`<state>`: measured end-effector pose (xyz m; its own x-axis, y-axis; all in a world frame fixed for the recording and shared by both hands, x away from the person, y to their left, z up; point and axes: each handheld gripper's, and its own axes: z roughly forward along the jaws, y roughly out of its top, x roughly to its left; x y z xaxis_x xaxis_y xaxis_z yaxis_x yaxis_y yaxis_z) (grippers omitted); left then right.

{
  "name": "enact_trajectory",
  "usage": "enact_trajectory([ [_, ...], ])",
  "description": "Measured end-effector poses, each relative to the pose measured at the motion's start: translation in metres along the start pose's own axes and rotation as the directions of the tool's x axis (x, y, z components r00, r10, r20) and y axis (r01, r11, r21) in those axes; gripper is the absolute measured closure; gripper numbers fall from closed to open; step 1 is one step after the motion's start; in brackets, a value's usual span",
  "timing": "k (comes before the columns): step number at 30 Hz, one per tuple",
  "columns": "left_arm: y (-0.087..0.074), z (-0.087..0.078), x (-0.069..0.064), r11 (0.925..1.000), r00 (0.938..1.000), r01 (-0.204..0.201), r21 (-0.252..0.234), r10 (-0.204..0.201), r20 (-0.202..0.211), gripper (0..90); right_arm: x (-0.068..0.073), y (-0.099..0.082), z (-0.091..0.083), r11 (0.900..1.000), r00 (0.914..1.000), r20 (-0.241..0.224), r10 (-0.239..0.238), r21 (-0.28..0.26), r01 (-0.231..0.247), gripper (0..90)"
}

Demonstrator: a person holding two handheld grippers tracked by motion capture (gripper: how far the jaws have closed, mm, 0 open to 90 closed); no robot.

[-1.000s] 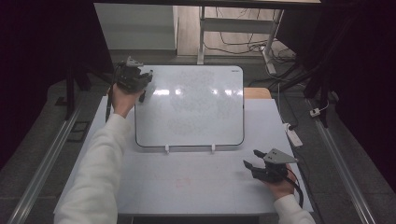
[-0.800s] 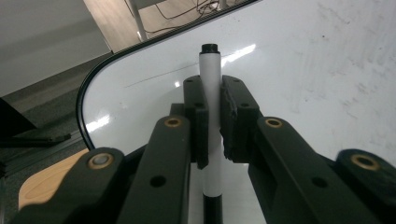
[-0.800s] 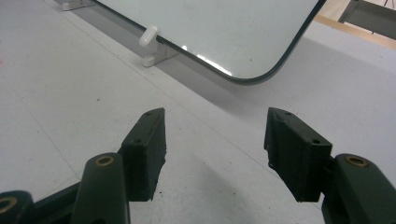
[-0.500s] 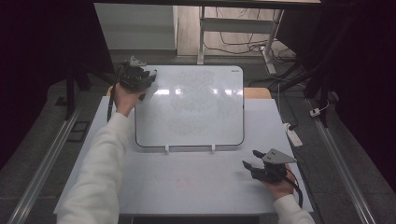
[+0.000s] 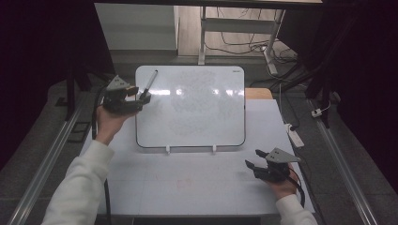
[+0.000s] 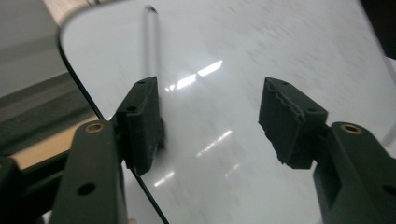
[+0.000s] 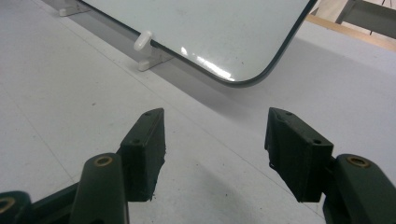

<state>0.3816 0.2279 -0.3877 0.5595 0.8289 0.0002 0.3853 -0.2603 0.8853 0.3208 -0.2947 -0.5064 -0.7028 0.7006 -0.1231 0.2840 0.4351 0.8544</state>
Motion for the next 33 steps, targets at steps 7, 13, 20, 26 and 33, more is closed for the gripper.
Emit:
enact_trajectory([
  [7,-0.049,-0.028,-0.03,0.9996,0.9979,-0.005,0.027,0.003,0.065,34.9,-0.005,0.002,-0.004,1.0,0.9999,-0.01,0.002,-0.009,-0.002,37.9],
  [13,-0.089,-0.043,-0.049,0.9987,0.9953,0.006,0.051,-0.011,0.096,33.9,-0.008,0.003,-0.006,0.9998,0.9996,-0.027,-0.002,-0.018,0.002,38.0],
  [20,-0.131,-0.051,-0.06,0.9956,0.9913,0.047,0.081,-0.056,0.119,33.4,-0.008,0.003,-0.006,0.9996,0.9987,-0.044,-0.025,-0.012,0.025,37.9],
  [26,-0.148,-0.052,-0.065,0.9941,0.9899,0.055,0.094,-0.067,0.125,33.4,-0.009,0.002,-0.006,0.9997,0.999,-0.04,-0.021,-0.009,0.021,38.0],
  [33,-0.151,-0.053,-0.064,0.9942,0.9899,0.059,0.09,-0.07,0.123,33.4,-0.008,0.003,-0.009,0.9991,0.9988,-0.036,-0.034,-0.027,0.033,38.1],
])
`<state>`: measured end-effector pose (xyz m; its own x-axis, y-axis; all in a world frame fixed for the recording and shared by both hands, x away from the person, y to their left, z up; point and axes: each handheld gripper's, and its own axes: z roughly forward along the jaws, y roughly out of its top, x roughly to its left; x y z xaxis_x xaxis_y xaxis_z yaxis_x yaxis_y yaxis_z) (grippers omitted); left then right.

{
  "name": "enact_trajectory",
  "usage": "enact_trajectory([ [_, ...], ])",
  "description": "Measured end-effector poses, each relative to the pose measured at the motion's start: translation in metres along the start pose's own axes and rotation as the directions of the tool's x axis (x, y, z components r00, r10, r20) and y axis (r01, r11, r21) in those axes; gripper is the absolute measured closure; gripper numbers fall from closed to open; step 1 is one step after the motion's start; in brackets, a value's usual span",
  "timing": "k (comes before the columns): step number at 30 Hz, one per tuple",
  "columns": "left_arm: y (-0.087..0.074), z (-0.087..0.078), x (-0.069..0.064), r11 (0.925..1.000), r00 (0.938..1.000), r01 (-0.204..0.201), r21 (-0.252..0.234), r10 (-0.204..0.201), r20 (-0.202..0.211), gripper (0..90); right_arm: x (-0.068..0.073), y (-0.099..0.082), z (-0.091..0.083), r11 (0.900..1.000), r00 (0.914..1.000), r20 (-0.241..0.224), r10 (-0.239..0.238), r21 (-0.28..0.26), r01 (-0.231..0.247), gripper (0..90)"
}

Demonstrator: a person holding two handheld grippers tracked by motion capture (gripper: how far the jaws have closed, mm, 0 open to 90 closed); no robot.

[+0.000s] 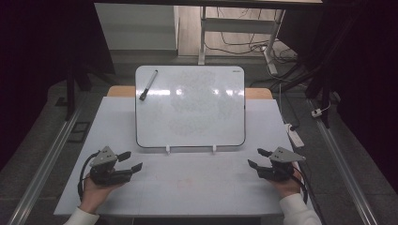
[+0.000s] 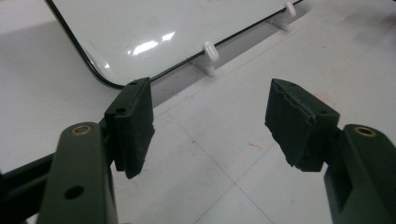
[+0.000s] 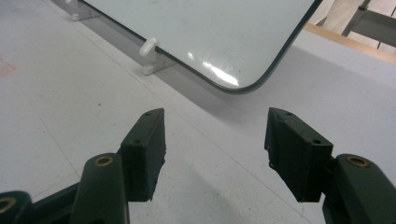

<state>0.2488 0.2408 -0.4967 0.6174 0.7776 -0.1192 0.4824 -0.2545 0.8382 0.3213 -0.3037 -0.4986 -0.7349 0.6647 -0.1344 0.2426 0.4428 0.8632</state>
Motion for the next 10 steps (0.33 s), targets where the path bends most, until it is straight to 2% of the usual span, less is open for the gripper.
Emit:
enact_trajectory([
  [10,-0.0011,0.004,-0.0006,0.9999,1.0,-0.003,0.011,0.003,0.002,33.3,0.0,0.001,-0.0014,0.9998,0.9999,-0.006,-0.012,-0.014,0.012,37.9],
])
